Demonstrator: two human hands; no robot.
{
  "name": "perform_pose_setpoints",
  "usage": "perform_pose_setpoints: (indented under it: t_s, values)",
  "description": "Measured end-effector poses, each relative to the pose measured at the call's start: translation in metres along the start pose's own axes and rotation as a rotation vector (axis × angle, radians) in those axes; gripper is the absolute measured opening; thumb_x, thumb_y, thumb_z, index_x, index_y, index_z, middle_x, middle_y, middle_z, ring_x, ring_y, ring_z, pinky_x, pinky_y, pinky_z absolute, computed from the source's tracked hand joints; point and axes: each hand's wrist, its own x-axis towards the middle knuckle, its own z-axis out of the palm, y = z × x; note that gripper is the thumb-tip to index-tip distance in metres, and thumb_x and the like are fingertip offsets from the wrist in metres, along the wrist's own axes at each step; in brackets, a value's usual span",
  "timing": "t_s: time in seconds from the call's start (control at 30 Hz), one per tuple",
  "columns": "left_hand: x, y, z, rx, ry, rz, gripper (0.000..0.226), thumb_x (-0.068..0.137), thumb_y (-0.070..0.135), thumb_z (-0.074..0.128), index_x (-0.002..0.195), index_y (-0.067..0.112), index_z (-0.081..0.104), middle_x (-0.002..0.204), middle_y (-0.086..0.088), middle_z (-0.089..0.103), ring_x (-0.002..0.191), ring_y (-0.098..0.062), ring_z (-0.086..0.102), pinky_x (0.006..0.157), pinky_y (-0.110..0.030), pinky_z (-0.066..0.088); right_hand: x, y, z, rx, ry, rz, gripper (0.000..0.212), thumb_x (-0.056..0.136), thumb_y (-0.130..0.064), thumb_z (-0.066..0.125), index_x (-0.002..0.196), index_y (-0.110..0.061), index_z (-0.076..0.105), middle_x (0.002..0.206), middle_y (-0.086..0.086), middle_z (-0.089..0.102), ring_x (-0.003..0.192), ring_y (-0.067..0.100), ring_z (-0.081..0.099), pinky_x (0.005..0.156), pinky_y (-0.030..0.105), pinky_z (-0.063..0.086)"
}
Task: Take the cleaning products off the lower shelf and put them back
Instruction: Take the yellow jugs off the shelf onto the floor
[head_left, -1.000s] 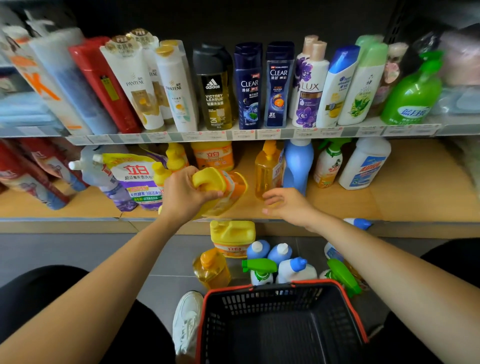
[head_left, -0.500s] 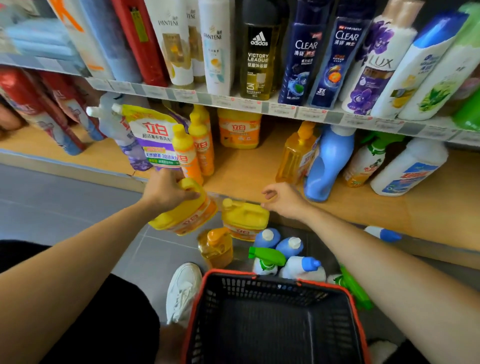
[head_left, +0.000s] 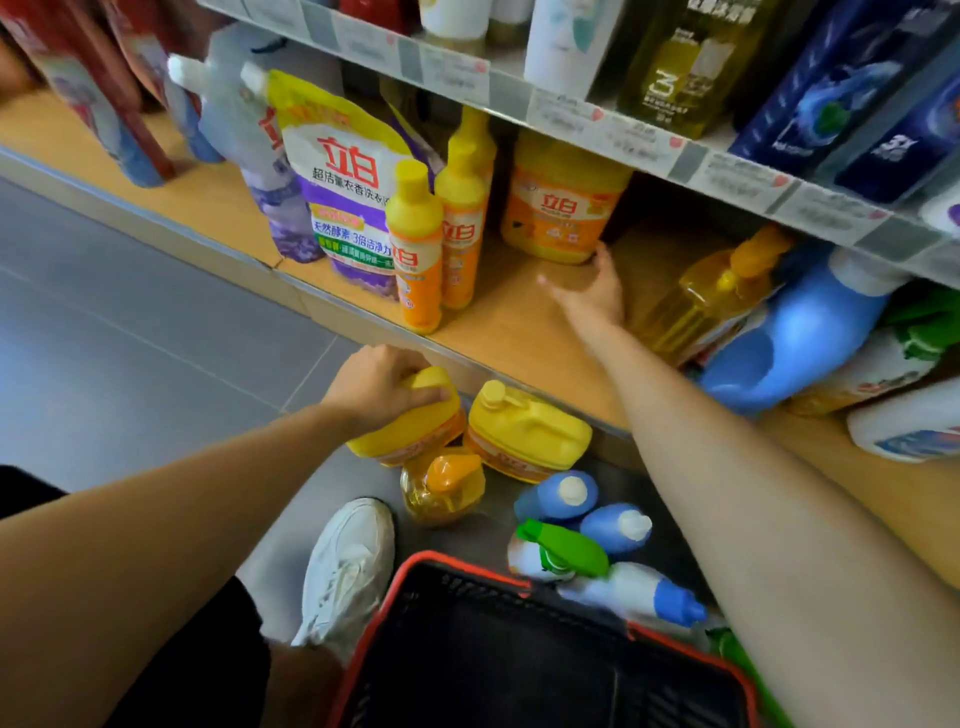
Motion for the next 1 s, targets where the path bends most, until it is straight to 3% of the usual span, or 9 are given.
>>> perform_pose_setpoints:
  t_s: [0.17,0.3,0.4,0.47,0.5,0.57,0.67,0.77,1.0]
  values:
    - [0.016,0.005,0.014,-0.006,0.042,0.022,0.047,0.087,0.072,0.054,0.104,0.03,0.067,0.098,0.008,0.065,0.09,-0.015,0.063,0.077,-0.037,0.057,0.046,0.014,0.01,0.143,0.034,0.016,0.114,0.069,-0.027,0.09,0.158,-0.021,0.02,0.157,0.009,0.038,0.143,0.023,0.038,0.112,0.028,0.03]
    - [0.012,0.003,0.018,0.025,0.106,0.054,0.054,0.084,0.07,0.05,0.111,0.027,0.068,0.104,0.005,0.071,0.09,-0.015,0.065,0.078,-0.037,0.058,0.065,0.017,0.016,0.228,0.016,-0.006,0.113,0.068,-0.025,0.091,0.157,-0.021,0.022,0.153,0.008,0.044,0.137,0.02,0.046,0.113,0.039,0.039]
    - [0.011,0.003,0.021,0.061,0.123,0.084,0.053,0.087,0.064,0.05,0.117,0.025,0.068,0.109,0.004,0.072,0.095,-0.018,0.068,0.081,-0.038,0.059,0.064,0.018,0.022,0.368,0.053,-0.021,0.102,0.071,-0.013,0.088,0.154,-0.016,0.029,0.148,0.011,0.049,0.124,0.016,0.055,0.098,0.023,0.048]
    - [0.012,0.003,0.022,0.068,0.121,0.076,0.051,0.089,0.063,0.051,0.119,0.025,0.068,0.11,0.003,0.073,0.096,-0.018,0.068,0.082,-0.038,0.059,0.054,0.024,0.025,0.402,0.134,-0.037,0.079,0.073,-0.008,0.085,0.141,-0.009,0.046,0.128,0.012,0.062,0.101,0.011,0.064,0.078,0.014,0.051]
    - [0.012,0.003,0.022,0.072,0.122,0.072,0.051,0.089,0.063,0.052,0.119,0.025,0.067,0.11,0.002,0.073,0.096,-0.018,0.068,0.082,-0.039,0.059,0.046,0.028,0.026,0.377,0.169,-0.044,0.067,0.073,-0.009,0.085,0.132,-0.005,0.054,0.113,0.01,0.066,0.09,0.011,0.065,0.073,0.017,0.051]
    - [0.012,0.004,0.022,0.072,0.127,0.055,0.055,0.087,0.066,0.049,0.119,0.025,0.067,0.109,0.001,0.073,0.095,-0.017,0.068,0.081,-0.037,0.059,0.033,0.034,0.026,0.339,0.189,-0.059,0.061,0.071,-0.014,0.087,0.124,-0.004,0.057,0.107,0.01,0.065,0.091,0.018,0.065,0.076,0.025,0.052]
    - [0.011,0.006,0.023,0.1,0.144,0.046,0.058,0.086,0.068,0.046,0.12,0.026,0.068,0.106,0.0,0.073,0.092,-0.018,0.068,0.079,-0.035,0.06,0.032,0.023,0.023,0.345,0.101,-0.117,0.093,0.066,-0.012,0.091,0.144,-0.012,0.04,0.14,0.013,0.05,0.123,0.024,0.054,0.095,0.026,0.048]
    - [0.011,0.005,0.023,0.127,0.151,0.062,0.057,0.088,0.066,0.046,0.122,0.026,0.068,0.106,-0.002,0.074,0.092,-0.021,0.07,0.078,-0.037,0.06,0.035,0.006,0.025,0.267,-0.007,-0.191,0.113,0.064,-0.016,0.093,0.154,-0.015,0.026,0.155,0.013,0.038,0.141,0.027,0.04,0.113,0.04,0.039]
    - [0.012,0.002,0.025,0.133,0.16,0.081,0.059,0.088,0.066,0.047,0.123,0.024,0.069,0.108,-0.003,0.075,0.092,-0.022,0.071,0.079,-0.037,0.06,0.022,-0.013,0.04,0.247,0.061,-0.265,0.073,0.071,-0.012,0.089,0.132,0.002,0.052,0.125,0.015,0.065,0.115,0.023,0.063,0.099,0.031,0.052]
